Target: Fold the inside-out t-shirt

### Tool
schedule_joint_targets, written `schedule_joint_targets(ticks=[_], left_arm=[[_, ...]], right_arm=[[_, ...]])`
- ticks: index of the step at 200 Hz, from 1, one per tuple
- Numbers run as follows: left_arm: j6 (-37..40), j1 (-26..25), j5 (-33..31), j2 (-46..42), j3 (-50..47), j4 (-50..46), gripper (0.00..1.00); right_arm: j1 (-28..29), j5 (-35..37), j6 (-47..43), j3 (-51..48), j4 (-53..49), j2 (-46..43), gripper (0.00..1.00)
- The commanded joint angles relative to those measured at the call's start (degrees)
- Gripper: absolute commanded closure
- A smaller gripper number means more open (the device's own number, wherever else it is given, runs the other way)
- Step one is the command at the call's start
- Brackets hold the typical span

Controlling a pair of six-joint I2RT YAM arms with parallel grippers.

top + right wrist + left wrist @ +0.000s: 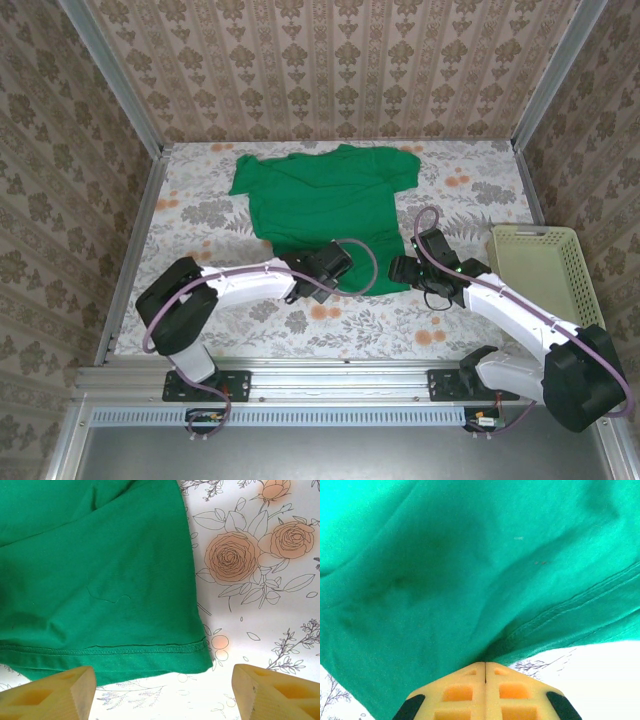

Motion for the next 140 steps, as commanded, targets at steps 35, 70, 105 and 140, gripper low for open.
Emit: schedule_joint_targets(ticks=[35, 70, 105, 140], left_arm=[[-1.8, 2.8, 4.9, -4.6, -2.6, 3.2, 1.0], [-4.1, 4.9, 8.9, -9.1, -3.5, 4.6, 1.0], [-5.1, 7.0, 12.4, -11.9, -5.1, 6.6, 1.0], [-5.8, 8.1, 14.1, -11.7, -5.6, 7.5, 1.0]], right_arm=[[1.8, 0.4, -1.3, -1.1, 1.8, 0.2, 0.26], [5.0, -1.4, -3.1, -2.6, 7.6, -0.3, 0.27], [10.7, -1.2, -4.4, -4.3, 15.4, 0.0, 0.27], [15.6, 1.0, -7.5, -2.8, 20.5, 5.7, 0.27]])
